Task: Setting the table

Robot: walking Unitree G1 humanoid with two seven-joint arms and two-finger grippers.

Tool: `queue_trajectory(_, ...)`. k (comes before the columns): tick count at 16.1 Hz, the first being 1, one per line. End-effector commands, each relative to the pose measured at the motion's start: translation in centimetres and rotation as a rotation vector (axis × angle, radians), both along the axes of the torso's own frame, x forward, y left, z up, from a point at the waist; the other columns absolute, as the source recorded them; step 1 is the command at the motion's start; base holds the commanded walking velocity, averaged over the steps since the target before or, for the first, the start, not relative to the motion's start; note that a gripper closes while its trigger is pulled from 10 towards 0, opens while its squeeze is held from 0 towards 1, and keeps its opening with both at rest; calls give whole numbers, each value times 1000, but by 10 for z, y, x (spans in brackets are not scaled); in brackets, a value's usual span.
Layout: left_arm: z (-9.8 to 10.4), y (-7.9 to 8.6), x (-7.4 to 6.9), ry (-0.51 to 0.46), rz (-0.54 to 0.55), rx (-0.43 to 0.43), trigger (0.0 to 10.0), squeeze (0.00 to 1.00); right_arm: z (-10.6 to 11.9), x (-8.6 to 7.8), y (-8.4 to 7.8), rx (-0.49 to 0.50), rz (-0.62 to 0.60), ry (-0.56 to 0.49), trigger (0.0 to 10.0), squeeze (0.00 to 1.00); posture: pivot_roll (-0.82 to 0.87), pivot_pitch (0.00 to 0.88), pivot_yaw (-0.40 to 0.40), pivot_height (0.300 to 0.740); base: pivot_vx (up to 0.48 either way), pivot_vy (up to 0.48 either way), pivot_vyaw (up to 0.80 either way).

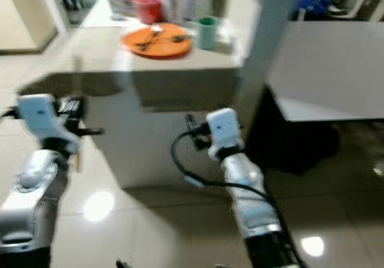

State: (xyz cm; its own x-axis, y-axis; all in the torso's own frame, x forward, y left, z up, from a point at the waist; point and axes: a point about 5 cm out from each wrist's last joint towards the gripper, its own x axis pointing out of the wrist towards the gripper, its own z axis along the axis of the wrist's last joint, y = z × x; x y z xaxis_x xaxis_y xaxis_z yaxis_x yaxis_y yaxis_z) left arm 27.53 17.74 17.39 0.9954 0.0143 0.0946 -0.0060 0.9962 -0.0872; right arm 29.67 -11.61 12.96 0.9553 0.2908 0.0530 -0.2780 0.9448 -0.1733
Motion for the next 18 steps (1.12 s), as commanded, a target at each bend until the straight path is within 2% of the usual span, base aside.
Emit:
queue_trajectory(1,1,7,-1,-4,35,19,0,0,2,0,5,14,15,-5,10000,0,-34,0,37,740,0,-435,0)
queue_trajectory(5,0,5,-1,4,40,20,0,0,1,0,5,15,15,0,10000,0,-30,4,31,740,0,-433,0)
queue_trajectory(12,-3,3,3,26,60,30,0,0,0,-1,5,13,19,1,10000,0,-42,10,37,740,313,-361,0)
queue_trajectory(14,-2,2,6,29,75,74,0,0,-1,-2,3,9,18,2,10000,0,-46,9,39,740,324,-351,0)
queue_trajectory(18,-2,2,7,26,69,73,0,0,0,-2,3,7,15,0,10000,0,-54,8,40,740,364,-309,0)
